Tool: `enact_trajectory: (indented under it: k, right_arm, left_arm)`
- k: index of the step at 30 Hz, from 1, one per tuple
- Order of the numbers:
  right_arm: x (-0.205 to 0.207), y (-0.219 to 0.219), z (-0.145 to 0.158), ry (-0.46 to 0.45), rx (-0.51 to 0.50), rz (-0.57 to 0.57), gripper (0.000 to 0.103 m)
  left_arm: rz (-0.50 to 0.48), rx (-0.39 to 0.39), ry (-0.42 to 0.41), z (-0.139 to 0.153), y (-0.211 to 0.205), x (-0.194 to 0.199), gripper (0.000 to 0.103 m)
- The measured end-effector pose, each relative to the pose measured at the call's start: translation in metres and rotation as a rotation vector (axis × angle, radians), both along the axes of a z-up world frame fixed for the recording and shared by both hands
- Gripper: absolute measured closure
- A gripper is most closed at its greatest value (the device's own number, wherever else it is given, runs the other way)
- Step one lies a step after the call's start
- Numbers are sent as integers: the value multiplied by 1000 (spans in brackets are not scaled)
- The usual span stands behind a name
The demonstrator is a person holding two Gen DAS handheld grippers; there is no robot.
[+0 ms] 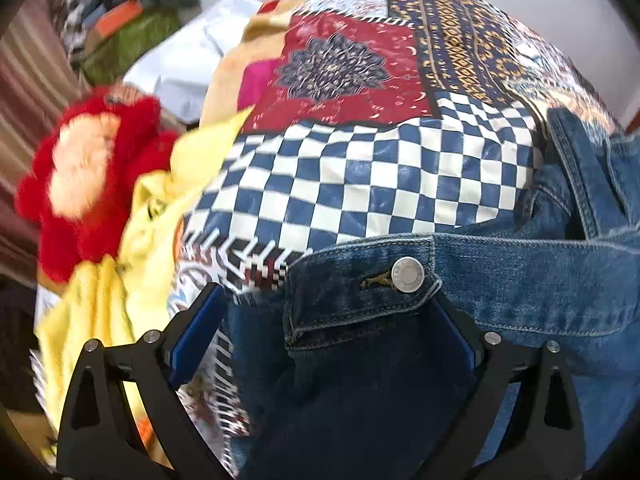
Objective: Fold large clothes
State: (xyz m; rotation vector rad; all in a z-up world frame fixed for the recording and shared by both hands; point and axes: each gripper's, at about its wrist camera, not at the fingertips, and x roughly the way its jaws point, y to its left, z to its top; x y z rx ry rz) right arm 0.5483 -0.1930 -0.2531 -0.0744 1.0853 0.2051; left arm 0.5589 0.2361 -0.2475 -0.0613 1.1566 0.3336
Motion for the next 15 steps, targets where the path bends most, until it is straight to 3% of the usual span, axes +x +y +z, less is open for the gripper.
enact_trajectory:
  k: [2, 4, 7, 12, 15]
  right_arm:
    - [-2, 3, 3, -16, -20, 11, 0]
    - [-7, 10, 8, -46, -66, 24, 0]
    - [-15, 18, 21, -67, -91, 32, 1]
    - [-21, 47, 49, -116, 8, 118, 1]
    - [-5, 77, 45, -43, 32, 168, 1]
  left_arm:
    - [-49, 78, -14, 5, -8, -4, 4]
    - [-65, 97, -21, 10, -7, -9, 5]
    - [-66, 52, -49, 24, 0, -25, 5]
    - [-119, -27, -96, 43, -15, -58, 5]
    - [-146, -69, -89, 39, -32, -78, 5]
